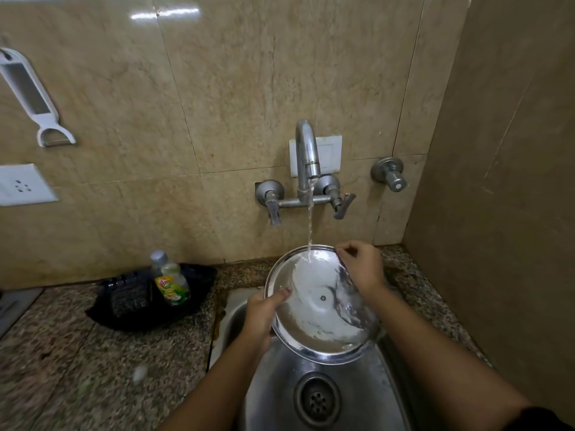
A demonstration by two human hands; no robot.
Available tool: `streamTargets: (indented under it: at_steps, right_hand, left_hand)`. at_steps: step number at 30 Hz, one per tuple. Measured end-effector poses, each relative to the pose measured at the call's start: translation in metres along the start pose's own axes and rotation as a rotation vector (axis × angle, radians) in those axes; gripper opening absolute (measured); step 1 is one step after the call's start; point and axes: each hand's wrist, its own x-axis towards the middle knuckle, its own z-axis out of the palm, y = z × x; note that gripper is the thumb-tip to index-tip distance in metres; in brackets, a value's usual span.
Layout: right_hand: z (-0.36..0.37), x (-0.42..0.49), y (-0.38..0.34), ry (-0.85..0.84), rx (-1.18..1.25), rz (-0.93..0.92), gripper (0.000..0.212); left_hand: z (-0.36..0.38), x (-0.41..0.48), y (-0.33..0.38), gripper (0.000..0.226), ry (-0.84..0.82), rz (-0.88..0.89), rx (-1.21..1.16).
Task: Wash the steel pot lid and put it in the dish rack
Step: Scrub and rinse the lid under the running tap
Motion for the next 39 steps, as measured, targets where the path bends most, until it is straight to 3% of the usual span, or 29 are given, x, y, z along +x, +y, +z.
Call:
streamTargets:
  at_steps: [2,5,8,13,16,19,21,26,30,32,36,39]
  right_hand:
    - [-0.004,0.0,-0.002,0.015,0.107,0.088,0.002]
    - [-0.005,0.0,0.001,0.043,0.107,0.162,0.013]
    - [-0.001,0.003,0.006,-0.064,0.025,0.191,0.016]
    - [0.0,0.007,0.007,-0.247,0.007,0.072,0.023]
    - [0.001,0.01,-0.002,-0.431,0.035,-0.04,0.026]
    - [0.008,0.012,-0.012,-0.555,-0.01,-0.096,0.018]
    - [0.011,0.011,-0.016,-0.536,-0.091,-0.13,0.023]
    - [0.023,-0.008,-0.008,-0.154,-0.244,-0.388,0.019]
    - [0.033,-0.024,-0.012,-0.241,-0.226,-0.626,0.017]
    - [0.03,-0.017,-0.01,-0.214,-0.23,-0.592,0.019]
    - [0.012,-0.007,0.002,-0.027,0.002,-0.196,0.017]
    - [0.005,-0.006,-0.004,-0.036,0.092,-0.041,0.02]
  left_hand:
    - [-0.003,0.0,0.0,0.035,-0.003,0.015,0.002]
    - [-0.006,-0.002,-0.003,0.029,-0.021,0.045,-0.031]
    - [-0.005,-0.004,-0.006,0.024,-0.017,0.058,-0.045]
    - [-0.007,0.0,0.003,0.05,-0.137,-0.063,0.078]
    - [-0.006,0.002,0.017,0.035,-0.252,-0.134,0.142]
    - [-0.004,0.004,0.024,0.033,-0.293,-0.136,0.19]
    - [-0.003,0.007,0.021,0.034,-0.261,-0.086,0.192]
    - [0.002,0.01,0.014,0.027,-0.227,0.021,0.126]
    - [0.008,0.007,0.014,0.02,-0.216,0.071,0.081]
    - [0.008,0.006,0.013,0.017,-0.194,0.091,0.059]
    - [0.002,0.009,0.006,0.028,-0.104,0.114,0.02]
    - [-0.002,0.009,0.002,0.035,-0.077,0.124,0.025]
